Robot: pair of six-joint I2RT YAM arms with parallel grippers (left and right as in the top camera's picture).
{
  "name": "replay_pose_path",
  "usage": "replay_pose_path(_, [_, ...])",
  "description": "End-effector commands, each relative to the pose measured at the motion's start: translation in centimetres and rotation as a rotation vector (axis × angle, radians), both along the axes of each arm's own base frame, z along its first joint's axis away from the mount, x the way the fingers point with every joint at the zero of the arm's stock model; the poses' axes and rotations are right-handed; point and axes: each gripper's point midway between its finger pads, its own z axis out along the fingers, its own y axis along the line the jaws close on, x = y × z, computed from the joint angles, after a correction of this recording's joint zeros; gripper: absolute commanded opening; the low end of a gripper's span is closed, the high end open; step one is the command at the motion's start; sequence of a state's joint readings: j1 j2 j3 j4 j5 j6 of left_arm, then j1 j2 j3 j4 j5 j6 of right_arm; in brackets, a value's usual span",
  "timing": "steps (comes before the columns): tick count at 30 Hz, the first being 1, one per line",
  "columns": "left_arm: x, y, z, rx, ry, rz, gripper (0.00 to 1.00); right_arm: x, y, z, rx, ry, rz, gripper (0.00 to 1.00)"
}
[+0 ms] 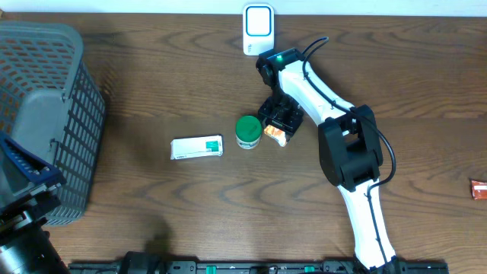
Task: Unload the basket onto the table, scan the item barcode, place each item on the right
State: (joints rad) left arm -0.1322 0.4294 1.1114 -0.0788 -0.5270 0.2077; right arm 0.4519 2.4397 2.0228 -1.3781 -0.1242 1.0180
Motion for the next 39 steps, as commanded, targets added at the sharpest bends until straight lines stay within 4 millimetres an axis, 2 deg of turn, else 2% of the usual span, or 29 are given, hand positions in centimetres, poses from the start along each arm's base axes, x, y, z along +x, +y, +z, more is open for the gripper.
replay_pose_path(1, [-0.6, 0.3, 0.5, 0.000, -0.014, 0.016, 0.95, -1.5, -2.2, -3.4, -0.123, 0.082, 0.008, 0.63])
replay_pose_path(6, [-0.6, 0.3, 0.5, 0.000, -0.014, 0.016, 0.95, -1.9, -3.4, -1.6, -0.135, 0.127, 0.000, 0.63])
replay_pose_path(12, [-0.6, 0.3, 0.5, 0.000, -0.014, 0.016, 0.95, -1.2, -4.6, 3.4, -0.089, 0.121, 0.059, 0.64])
replay_pose_path(15, [-0.6, 0.3, 0.5, 0.000, -0.014, 0.016, 0.95, -0.8, -4.0, 6.5, 0.010, 0.089, 0.123, 0.67])
replay_pose_path(20, [-0.6, 0.3, 0.5, 0.000, -0.014, 0.016, 0.95, -1.0, -1.6, 11.5, 0.238, 0.006, 0.208, 0.67])
replay_pose_path(29, [-0.6, 0.3, 0.5, 0.000, -0.014, 0.016, 0.95, -1.9, -1.4, 18.9, 0.314, -0.176, 0.244, 0.67])
replay_pose_path(32, [-0.6, 0.3, 0.5, 0.000, -0.014, 0.016, 0.95, -2.2, -1.5, 20.3, 0.327, -0.215, 0.266, 0.68])
replay_pose_path(39, [-0.6, 0.3, 0.4, 0.000, -0.013, 0.016, 0.95, -3.3, 0.5, 20.6, 0.365, -0.207, 0.331, 0.71])
